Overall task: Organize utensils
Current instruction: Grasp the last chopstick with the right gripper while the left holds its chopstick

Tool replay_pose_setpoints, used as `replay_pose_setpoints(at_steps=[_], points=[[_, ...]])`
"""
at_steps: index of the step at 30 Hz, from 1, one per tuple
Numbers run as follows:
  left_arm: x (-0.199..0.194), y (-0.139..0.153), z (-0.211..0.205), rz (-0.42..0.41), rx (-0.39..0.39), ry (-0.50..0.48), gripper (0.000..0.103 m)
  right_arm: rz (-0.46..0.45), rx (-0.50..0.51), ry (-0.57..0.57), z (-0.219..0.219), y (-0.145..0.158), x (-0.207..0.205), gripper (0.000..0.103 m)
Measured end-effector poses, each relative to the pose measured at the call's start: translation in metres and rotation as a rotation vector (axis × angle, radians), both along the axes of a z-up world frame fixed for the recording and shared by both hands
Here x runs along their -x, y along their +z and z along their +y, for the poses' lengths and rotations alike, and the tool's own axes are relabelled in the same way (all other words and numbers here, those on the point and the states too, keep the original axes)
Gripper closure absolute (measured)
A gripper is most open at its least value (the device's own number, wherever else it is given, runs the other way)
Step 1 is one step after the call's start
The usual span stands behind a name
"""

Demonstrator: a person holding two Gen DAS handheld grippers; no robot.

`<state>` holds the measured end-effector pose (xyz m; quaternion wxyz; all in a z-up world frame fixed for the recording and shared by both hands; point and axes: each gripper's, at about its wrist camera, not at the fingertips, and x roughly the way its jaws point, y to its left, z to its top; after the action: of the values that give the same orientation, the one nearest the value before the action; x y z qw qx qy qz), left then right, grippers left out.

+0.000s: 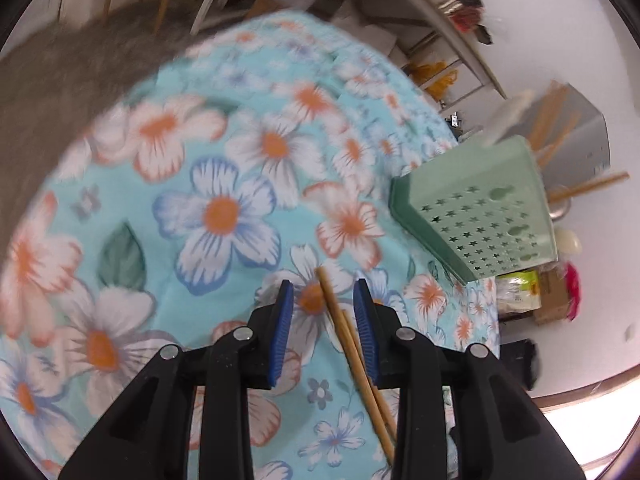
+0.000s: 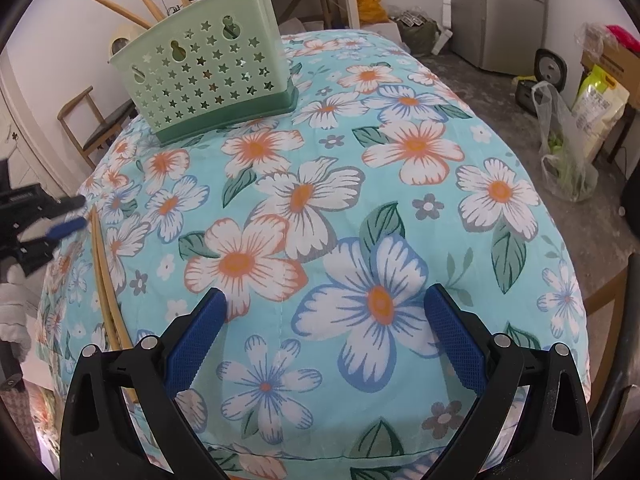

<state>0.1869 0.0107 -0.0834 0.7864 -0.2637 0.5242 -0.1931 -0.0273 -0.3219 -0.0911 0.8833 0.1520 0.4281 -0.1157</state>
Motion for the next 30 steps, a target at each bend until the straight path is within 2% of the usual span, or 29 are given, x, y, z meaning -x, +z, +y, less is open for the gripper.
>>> replay_pose_setpoints(at_steps=[3,8,12,16,20,22,25,28,30], points=[[-0.005,-0.009,-0.001,0.027,0.021,0.024,0.075,-0.004,-0.006,-0.001,0.0,0.0,0.0,0.008],[-0.007,-0.007,-0.008,0.027,0.023,0.039,0.077,-0.007,-0.005,-0.007,0.001,0.0,0.0,0.008],[-0.012,-0.007,-0.006,0.035,0.062,0.068,0.097,-0.004,-0.003,-0.001,0.002,0.001,0.0,0.008],[-0.019,-0.005,0.005,0.009,0.045,0.094,0.097,-0.005,-0.005,0.001,0.001,0.001,0.0,0.008],[-0.023,0.003,0.019,-0.044,-0.032,0.142,0.097,-0.002,0.009,-0.003,0.002,0.001,0.0,0.008],[-0.024,0.002,0.022,-0.037,-0.051,0.134,0.096,-0.003,0.007,-0.006,0.002,0.0,0.0,0.008],[-0.022,-0.002,0.023,-0.018,-0.04,0.115,0.094,-0.004,0.002,-0.01,0.002,0.0,0.0,0.008],[-0.014,-0.003,0.021,0.003,-0.009,0.08,0.084,-0.003,0.002,-0.01,0.002,0.0,0.0,0.008],[-0.01,-0.003,0.018,0.012,-0.004,0.064,0.082,-0.005,0.0,-0.01,0.002,0.001,0.0,0.008]])
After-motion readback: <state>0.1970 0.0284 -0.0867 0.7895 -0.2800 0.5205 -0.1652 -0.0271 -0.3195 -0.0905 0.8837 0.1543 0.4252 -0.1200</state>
